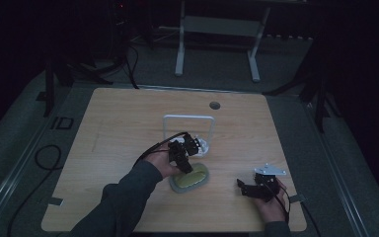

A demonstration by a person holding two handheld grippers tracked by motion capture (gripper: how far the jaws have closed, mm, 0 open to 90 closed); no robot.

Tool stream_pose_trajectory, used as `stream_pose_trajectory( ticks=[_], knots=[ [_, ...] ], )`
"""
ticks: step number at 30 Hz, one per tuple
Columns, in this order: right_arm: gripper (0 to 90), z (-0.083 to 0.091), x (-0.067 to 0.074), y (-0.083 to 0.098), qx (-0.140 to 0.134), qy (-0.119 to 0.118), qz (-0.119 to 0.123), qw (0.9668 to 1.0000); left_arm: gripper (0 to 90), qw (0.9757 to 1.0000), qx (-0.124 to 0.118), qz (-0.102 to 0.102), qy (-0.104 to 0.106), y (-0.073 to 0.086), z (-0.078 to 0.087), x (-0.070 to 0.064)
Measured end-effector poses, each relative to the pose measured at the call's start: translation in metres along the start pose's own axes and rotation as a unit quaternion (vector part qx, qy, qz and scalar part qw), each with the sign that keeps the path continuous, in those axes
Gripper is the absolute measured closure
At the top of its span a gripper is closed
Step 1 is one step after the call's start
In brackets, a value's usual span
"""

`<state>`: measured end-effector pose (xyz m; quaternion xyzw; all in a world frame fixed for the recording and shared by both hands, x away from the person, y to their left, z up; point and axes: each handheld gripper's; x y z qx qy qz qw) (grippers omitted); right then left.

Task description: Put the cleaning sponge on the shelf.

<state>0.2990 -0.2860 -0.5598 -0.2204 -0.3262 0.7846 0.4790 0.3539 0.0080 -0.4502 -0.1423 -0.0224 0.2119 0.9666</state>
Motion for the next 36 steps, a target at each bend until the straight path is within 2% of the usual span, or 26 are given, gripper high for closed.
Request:
stream_pose_trajectory(
  ticks=[8,16,27,36],
  knots=[
    [13.6,0.0,0.0,0.0,0.0,0.0,0.0,1.0,58.1,0.9998,0.017,-0.006,0.007,-0.007,-0.006,-0.002],
    [13.6,0.0,0.0,0.0,0.0,0.0,0.0,1.0,57.7,0.9984,0.051,-0.02,0.016,-0.015,-0.015,-0.001],
    [13.6,0.0,0.0,0.0,0.0,0.0,0.0,1.0,59.3,0.9969,0.071,-0.022,0.028,-0.021,-0.025,0.001],
    [13.6,0.0,0.0,0.0,0.0,0.0,0.001,1.0,66.6,0.9951,0.087,-0.035,0.032,-0.026,-0.028,-0.001]
  ],
)
Point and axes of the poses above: each handheld gripper's, and its own axes: z roughly backward along the jaws, y roughly out of its underside, x roughly to its left, and after that the axes turned 2 degrees about y, right-handed
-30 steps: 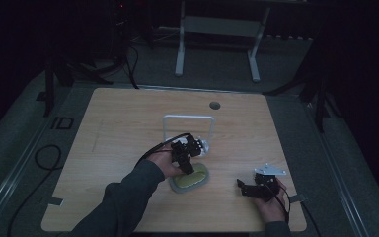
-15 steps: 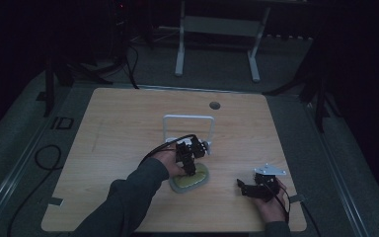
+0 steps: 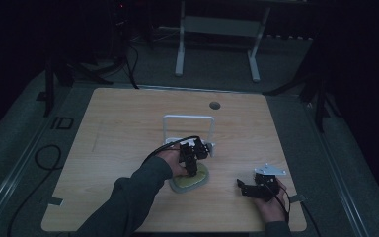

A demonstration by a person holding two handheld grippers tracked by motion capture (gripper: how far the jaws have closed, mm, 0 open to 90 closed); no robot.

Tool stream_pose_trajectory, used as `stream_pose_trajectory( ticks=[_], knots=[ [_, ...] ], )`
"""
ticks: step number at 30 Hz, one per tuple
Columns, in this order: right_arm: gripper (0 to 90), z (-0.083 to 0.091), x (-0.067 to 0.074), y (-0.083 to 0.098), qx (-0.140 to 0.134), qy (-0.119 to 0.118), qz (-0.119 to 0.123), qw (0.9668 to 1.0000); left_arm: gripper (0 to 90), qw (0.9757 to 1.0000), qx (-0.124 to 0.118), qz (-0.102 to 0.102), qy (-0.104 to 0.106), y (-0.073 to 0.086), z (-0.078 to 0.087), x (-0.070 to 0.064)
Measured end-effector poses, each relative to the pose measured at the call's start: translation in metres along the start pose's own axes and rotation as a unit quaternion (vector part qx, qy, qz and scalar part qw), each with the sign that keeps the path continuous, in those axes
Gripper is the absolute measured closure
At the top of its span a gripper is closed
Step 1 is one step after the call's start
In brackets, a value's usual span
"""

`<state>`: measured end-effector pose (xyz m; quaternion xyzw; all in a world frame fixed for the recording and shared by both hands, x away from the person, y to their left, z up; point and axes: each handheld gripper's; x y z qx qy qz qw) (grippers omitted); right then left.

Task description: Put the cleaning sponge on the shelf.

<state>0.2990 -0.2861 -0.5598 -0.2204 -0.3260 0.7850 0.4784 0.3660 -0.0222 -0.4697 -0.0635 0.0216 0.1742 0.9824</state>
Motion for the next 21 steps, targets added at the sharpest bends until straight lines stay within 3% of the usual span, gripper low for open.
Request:
stream_pose_trajectory(
  ticks=[5,21],
  knots=[
    [13.6,0.0,0.0,0.0,0.0,0.0,0.0,1.0,70.6,1.0,0.003,-0.005,-0.004,0.0004,-0.0005,0.0001],
    [13.6,-0.0001,0.0001,0.0,0.0,0.0,-0.001,1.0,71.5,0.9994,0.007,-0.025,-0.023,0.0045,0.0033,-0.0037]
  ],
)
Point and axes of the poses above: each handheld gripper's, and its own axes: z roughly backward along the jaws, y roughly out of its underside, x roughly to its left, and after that the axes turned 2 degrees about y, right-handed
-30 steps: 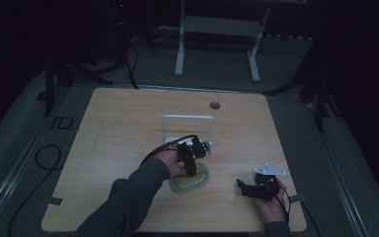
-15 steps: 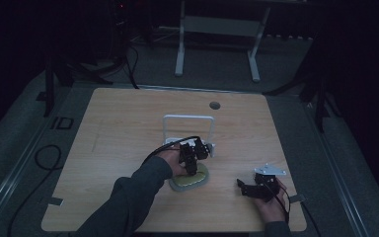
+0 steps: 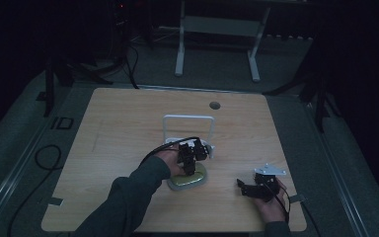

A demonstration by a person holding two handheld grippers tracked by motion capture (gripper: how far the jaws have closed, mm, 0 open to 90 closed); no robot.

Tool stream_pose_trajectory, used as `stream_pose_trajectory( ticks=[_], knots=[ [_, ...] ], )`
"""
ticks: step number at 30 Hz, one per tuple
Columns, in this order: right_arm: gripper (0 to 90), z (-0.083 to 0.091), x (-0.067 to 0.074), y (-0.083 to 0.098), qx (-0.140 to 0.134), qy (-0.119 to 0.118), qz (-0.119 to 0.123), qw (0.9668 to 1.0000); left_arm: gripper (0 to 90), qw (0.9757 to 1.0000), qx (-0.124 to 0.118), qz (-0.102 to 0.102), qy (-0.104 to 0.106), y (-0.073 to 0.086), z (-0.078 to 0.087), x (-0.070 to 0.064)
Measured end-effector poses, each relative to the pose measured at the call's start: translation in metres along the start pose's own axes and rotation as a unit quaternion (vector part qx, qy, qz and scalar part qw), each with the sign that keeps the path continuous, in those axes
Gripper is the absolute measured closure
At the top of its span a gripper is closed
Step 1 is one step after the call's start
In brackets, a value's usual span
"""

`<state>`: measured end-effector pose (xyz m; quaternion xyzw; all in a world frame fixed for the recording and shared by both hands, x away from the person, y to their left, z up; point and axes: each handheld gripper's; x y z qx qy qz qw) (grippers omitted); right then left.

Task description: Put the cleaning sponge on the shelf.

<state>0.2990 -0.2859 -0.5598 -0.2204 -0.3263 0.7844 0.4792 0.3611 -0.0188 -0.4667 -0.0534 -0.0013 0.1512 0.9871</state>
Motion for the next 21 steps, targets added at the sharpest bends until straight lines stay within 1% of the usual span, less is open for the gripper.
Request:
stream_pose_trajectory(
  ticks=[2,5,8,13,18,21],
  knots=[
    [13.6,0.0,0.0,0.0,0.0,0.0,0.0,1.0,71.5,1.0,0.0,-0.002,-0.002,0.0,0.001,0.0],
    [13.6,0.0,0.0,0.0,0.0,0.0,0.0,1.0,71.5,0.9999,-0.007,-0.005,-0.012,0.002,0.003,0.0],
    [13.6,0.0,0.0,0.0,0.0,0.0,0.0,1.0,71.5,0.9999,-0.013,-0.001,-0.011,0.004,0.006,0.001],
    [13.6,0.0,0.0,0.0,0.0,0.0,0.0,1.0,71.5,0.9997,-0.011,-0.009,-0.019,0.006,0.01,0.002],
    [13.6,0.0,0.0,0.0,0.0,0.0,0.0,1.0,71.5,0.9992,-0.021,-0.013,-0.03,0.007,0.016,0.003],
    [13.6,0.0,0.0,0.0,0.0,0.0,0.0,1.0,71.5,0.9989,-0.023,-0.02,-0.036,0.007,0.019,0.003]
  ],
)
Point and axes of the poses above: each handheld gripper's, and its own axes: z roughly backward along the jaws, y roughly out of its underside, x roughly to its left, and after that the axes turned 2 degrees about y, right-handed
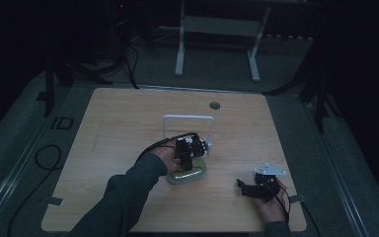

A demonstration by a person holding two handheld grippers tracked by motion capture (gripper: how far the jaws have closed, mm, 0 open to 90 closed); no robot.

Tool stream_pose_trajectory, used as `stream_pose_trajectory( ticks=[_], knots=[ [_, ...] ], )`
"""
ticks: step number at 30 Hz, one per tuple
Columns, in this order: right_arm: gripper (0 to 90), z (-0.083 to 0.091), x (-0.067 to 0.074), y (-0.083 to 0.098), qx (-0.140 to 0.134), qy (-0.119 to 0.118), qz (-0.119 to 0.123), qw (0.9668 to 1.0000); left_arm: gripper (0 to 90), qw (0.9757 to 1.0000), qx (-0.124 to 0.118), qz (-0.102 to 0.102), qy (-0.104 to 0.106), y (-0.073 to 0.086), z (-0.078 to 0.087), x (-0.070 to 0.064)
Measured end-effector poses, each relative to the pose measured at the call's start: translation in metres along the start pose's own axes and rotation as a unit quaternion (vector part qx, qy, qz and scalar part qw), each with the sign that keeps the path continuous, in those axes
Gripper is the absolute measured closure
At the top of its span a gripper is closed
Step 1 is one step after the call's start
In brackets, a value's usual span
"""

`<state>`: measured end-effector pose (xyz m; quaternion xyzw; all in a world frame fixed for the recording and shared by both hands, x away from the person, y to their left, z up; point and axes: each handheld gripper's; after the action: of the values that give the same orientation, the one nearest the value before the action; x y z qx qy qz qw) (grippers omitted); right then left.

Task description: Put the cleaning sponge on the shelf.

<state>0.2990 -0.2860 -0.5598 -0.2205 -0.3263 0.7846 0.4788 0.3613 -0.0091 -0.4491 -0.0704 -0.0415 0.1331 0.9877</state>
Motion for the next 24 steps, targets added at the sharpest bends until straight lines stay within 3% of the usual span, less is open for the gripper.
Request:
stream_pose_trajectory(
  ticks=[13,24],
  knots=[
    [13.6,0.0,0.0,0.0,0.0,0.0,0.0,1.0,71.5,0.9994,-0.01,-0.028,-0.018,0.0052,0.0029,0.0027],
    [13.6,0.0,0.0,0.0,0.0,0.0,0.0,1.0,71.6,0.9988,-0.015,-0.039,-0.026,0.009,0.003,0.0067]
  ],
)
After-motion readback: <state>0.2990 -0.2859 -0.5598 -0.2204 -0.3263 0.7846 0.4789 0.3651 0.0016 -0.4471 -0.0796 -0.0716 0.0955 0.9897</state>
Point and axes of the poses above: each handheld gripper's, and its own axes: z roughly backward along the jaws, y roughly out of its underside, x roughly to its left, and after that the axes turned 2 degrees about y, right-handed
